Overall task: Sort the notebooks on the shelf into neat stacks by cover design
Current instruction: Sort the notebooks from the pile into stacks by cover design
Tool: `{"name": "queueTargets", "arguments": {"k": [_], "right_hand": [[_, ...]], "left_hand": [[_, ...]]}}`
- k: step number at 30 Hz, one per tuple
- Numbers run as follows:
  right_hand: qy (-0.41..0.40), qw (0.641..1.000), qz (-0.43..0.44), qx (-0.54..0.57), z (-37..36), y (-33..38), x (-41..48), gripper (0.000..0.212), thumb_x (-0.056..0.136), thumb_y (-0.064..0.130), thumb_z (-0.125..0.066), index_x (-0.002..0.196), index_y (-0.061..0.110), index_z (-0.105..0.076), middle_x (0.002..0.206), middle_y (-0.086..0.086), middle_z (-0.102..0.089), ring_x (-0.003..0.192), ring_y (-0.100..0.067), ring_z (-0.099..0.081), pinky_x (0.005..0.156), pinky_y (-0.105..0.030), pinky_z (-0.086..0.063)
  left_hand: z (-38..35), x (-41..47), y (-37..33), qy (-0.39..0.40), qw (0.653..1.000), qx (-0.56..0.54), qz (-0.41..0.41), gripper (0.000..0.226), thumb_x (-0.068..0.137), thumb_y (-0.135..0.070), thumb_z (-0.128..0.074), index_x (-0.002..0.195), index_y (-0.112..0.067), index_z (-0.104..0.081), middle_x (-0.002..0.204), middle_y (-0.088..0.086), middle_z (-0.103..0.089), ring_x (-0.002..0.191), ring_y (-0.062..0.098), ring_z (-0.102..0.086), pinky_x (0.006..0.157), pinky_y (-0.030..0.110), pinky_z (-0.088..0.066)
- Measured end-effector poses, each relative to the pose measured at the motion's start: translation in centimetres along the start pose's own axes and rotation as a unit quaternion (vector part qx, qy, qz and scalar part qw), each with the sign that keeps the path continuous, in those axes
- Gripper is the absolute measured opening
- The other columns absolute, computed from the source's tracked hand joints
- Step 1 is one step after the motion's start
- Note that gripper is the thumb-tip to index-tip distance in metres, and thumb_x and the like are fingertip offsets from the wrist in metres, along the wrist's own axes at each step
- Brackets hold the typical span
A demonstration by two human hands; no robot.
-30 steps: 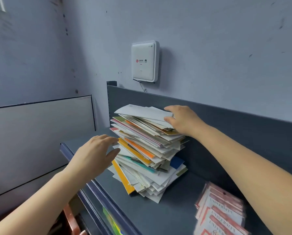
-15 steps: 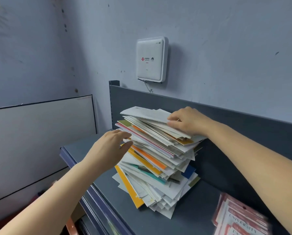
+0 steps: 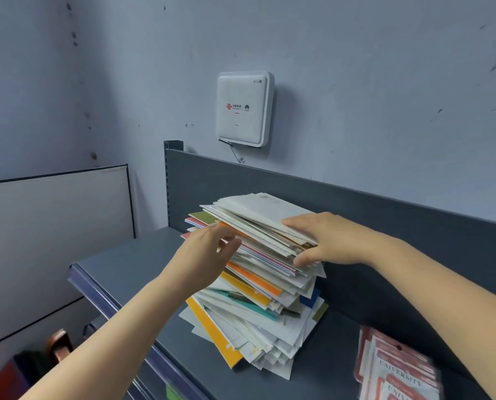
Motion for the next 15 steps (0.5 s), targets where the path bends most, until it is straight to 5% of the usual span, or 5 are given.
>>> {"name": "queueTargets", "arguments": {"k": [5, 8, 12, 14, 15], "right_hand": [[-0.018, 0.998, -0.006, 0.068, 1.0, -1.5, -0.4, 0.052, 0.087, 0.029, -0.065, 0.136, 0.034, -0.048, 0.133, 0.017, -0.052, 0.115, -0.003, -0.05, 0.097, -0.025, -0.043], [-0.079, 0.995, 0.022, 0.05, 1.8, -0.9, -0.5, 0.03, 0.095, 0.029, -0.053, 0.124, 0.032, -0.06, 0.12, 0.015, -0.063, 0.1, -0.002, -0.057, 0.087, -0.028, -0.05], [-0.197, 0.977, 0.049, 0.062, 3.7, 0.8, -1.4, 0.027, 0.097, 0.027, -0.048, 0.119, 0.027, -0.065, 0.099, 0.008, -0.07, 0.082, -0.008, -0.062, 0.068, -0.026, -0.051], [-0.246, 0.965, 0.089, 0.027, 4.3, 3.4, -2.3, 0.026, 0.097, 0.026, -0.047, 0.114, 0.022, -0.067, 0.092, 0.004, -0.071, 0.075, -0.011, -0.063, 0.066, -0.033, -0.052], [-0.267, 0.956, 0.122, 0.0, 4.2, 5.2, -2.9, 0.027, 0.097, 0.025, -0.047, 0.112, 0.02, -0.068, 0.089, 0.002, -0.071, 0.074, -0.014, -0.063, 0.065, -0.036, -0.053]], "left_hand": [[0.0, 0.0, 0.2, 0.003, 0.999, -0.046, 0.005, 0.034, 0.098, -0.032, -0.047, 0.125, -0.018, -0.062, 0.12, -0.005, -0.064, 0.096, 0.004, -0.056, 0.075, 0.007, -0.037], [-0.4, -0.1, 0.1, 0.012, 0.998, -0.063, 0.009, 0.033, 0.098, -0.032, -0.047, 0.125, -0.018, -0.062, 0.12, -0.004, -0.064, 0.097, 0.005, -0.056, 0.08, 0.012, -0.04], [-0.6, 0.0, -0.3, 0.023, 0.996, -0.088, 0.02, 0.034, 0.099, -0.036, -0.043, 0.122, -0.02, -0.062, 0.118, -0.005, -0.064, 0.103, 0.01, -0.061, 0.084, 0.018, -0.045], [-0.4, -0.1, -0.2, 0.016, 0.974, -0.215, 0.062, 0.033, 0.098, -0.043, -0.038, 0.107, -0.022, -0.063, 0.113, -0.001, -0.068, 0.097, 0.013, -0.065, 0.084, 0.027, -0.054], [-0.7, -0.4, 0.0, 0.027, 0.937, -0.329, 0.111, 0.038, 0.096, -0.048, -0.037, 0.102, -0.02, -0.063, 0.109, 0.002, -0.07, 0.094, 0.016, -0.067, 0.084, 0.032, -0.057]]}}
Point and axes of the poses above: each hand's wrist, its own x-axis towards the middle knuckle, its own z-axis out of the back of the hand, y = z × x, the point moved 10 cm from there along x, towards the middle knuckle
